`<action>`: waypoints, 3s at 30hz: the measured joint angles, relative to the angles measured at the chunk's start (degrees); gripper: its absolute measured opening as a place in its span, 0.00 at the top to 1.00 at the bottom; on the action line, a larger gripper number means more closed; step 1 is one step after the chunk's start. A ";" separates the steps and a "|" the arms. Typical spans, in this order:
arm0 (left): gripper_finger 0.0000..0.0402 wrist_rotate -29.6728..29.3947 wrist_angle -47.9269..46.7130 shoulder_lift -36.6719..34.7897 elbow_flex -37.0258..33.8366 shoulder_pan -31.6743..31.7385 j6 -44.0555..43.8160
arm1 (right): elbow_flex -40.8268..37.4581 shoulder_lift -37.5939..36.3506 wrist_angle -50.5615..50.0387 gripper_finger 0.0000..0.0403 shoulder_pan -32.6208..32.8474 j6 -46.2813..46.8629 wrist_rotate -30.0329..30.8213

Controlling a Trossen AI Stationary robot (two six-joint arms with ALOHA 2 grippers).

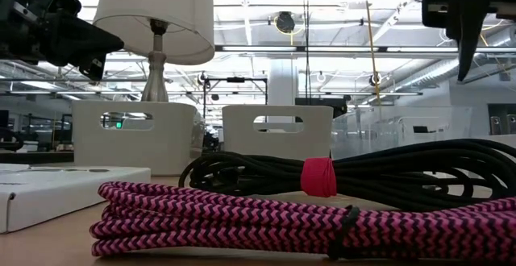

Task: Pick and place items into bin
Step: Put the white charger adapter into the transparent bin

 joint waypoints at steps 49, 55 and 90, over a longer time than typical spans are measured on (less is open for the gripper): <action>0.88 0.02 0.01 -0.01 0.00 0.00 -0.09 | -5.75 6.63 13.69 0.38 -1.15 -16.86 -0.39; 0.88 0.02 0.01 -0.02 0.00 0.01 -0.08 | -6.05 6.64 15.98 0.38 -2.31 -18.15 -3.37; 0.88 0.00 -0.01 -0.02 0.02 0.02 -0.07 | -5.61 12.31 19.54 0.78 -4.68 -14.39 -7.79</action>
